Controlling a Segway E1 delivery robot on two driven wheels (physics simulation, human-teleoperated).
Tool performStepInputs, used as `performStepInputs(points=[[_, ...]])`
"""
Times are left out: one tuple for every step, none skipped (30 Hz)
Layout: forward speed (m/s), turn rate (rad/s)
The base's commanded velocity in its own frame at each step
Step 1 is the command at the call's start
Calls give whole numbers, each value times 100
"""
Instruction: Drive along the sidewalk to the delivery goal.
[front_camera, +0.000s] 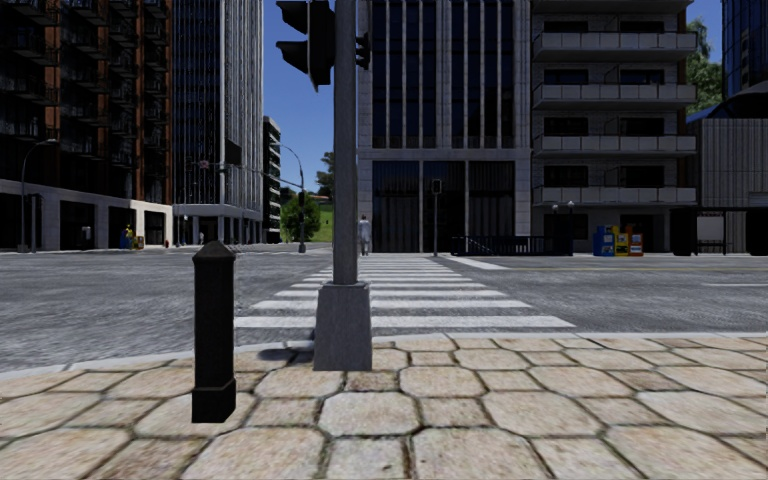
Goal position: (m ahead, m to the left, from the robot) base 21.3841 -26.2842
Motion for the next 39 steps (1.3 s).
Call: performStepInputs(points=[[163,-120],[163,-120],[163,-120],[163,-120],[163,-120],[163,-120],[163,-120],[163,-120],[163,-120],[163,-120],[163,-120],[163,-118],[163,-76],[163,0],[163,0],[163,0],[163,0],[163,0],[163,0],[163,0],[163,0],[163,0],[163,15],[163,67],[163,120],[163,120],[163,120],[163,120],[163,120],[163,120],[163,120],[163,120],[163,120],[163,120],[163,120],[163,120],[163,120],[163,120],[163,120]])
